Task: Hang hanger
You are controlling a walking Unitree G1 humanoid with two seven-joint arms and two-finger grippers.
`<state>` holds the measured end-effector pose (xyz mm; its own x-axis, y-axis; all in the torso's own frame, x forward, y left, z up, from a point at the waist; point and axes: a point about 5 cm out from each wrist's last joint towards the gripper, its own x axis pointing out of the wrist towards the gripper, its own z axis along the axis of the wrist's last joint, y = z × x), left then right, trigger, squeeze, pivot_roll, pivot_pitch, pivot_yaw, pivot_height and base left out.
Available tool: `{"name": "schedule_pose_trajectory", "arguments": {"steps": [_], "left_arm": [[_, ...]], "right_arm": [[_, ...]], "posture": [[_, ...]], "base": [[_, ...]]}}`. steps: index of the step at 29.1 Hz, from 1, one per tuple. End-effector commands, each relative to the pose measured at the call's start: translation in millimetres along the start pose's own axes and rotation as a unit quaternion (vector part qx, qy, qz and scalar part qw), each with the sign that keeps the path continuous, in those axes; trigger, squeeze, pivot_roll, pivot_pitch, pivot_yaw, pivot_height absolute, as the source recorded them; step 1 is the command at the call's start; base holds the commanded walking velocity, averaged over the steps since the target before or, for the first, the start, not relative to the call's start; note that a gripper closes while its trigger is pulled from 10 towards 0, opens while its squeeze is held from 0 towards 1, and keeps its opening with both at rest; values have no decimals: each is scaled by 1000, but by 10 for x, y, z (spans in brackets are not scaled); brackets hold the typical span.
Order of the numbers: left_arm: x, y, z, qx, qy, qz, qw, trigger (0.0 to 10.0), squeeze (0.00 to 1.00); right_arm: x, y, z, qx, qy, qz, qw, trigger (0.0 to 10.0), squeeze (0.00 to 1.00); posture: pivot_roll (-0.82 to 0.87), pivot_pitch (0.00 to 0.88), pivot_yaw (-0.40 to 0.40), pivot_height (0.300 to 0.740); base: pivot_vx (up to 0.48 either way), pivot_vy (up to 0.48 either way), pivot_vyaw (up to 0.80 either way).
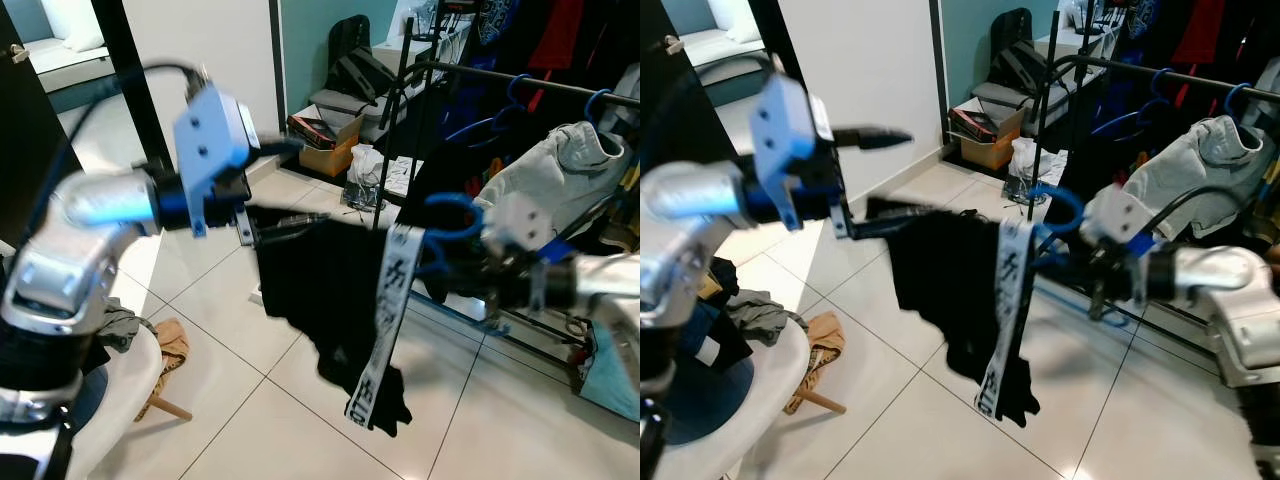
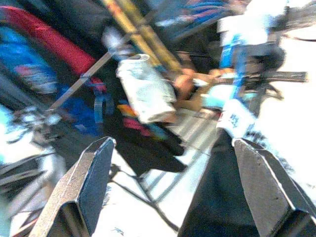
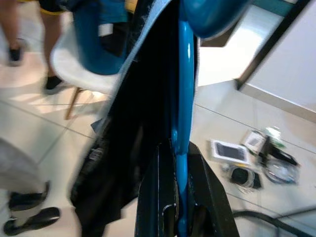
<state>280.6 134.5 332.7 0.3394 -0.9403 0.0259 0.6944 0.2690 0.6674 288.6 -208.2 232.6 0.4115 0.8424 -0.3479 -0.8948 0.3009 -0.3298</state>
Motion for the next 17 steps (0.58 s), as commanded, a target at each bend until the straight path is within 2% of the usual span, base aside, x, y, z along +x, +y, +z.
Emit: {"name": "schedule_pose_trajectory", "arguments": {"steps": [1, 4, 5, 7, 8, 9, 12, 17], "left_arm": [[-30, -20, -20, -5, 15, -17, 1000, 10000, 0], [56, -108, -19, -3, 20, -85, 996, 10000, 0], [56, -108, -19, -3, 20, -85, 996, 10000, 0], [94, -218, -66, -11, 33, -146, 989, 10000, 0], [94, -218, -66, -11, 33, -146, 989, 10000, 0], [105, -264, -110, -18, 44, -168, 985, 10000, 0], [122, -290, -149, -23, 54, -180, 982, 10000, 0], [194, -288, -259, -31, 72, -170, 982, 10000, 0]], "right_arm": [[19, 21, 45, -18, -4, 9, 1000, 10000, 0], [194, 82, 67, -27, -12, 42, 999, 10000, 0], [194, 82, 67, -27, -12, 42, 999, 10000, 0], [281, 108, 97, -32, -20, 57, 998, 10000, 0], [281, 108, 97, -32, -20, 57, 998, 10000, 0], [305, 114, 107, -35, -22, 62, 997, 10000, 0], [324, 119, 112, -38, -22, 65, 997, 10000, 0], [419, 219, 113, -49, -19, 87, 995, 10000, 0]], "posture": [[-32, 0, 55, 740], [-28, 0, 61, 740], [-28, 0, 61, 740], [-31, 0, 67, 740], [-31, 0, 67, 740], [-32, 0, 75, 740], [-32, 0, 75, 740], [-43, 0, 85, 740]], "base": [[0, 0, 0], [0, 0, 0], [0, 0, 0], [0, 0, 0], [0, 0, 0], [0, 0, 0], [0, 0, 0], [0, 0, 0]]}}
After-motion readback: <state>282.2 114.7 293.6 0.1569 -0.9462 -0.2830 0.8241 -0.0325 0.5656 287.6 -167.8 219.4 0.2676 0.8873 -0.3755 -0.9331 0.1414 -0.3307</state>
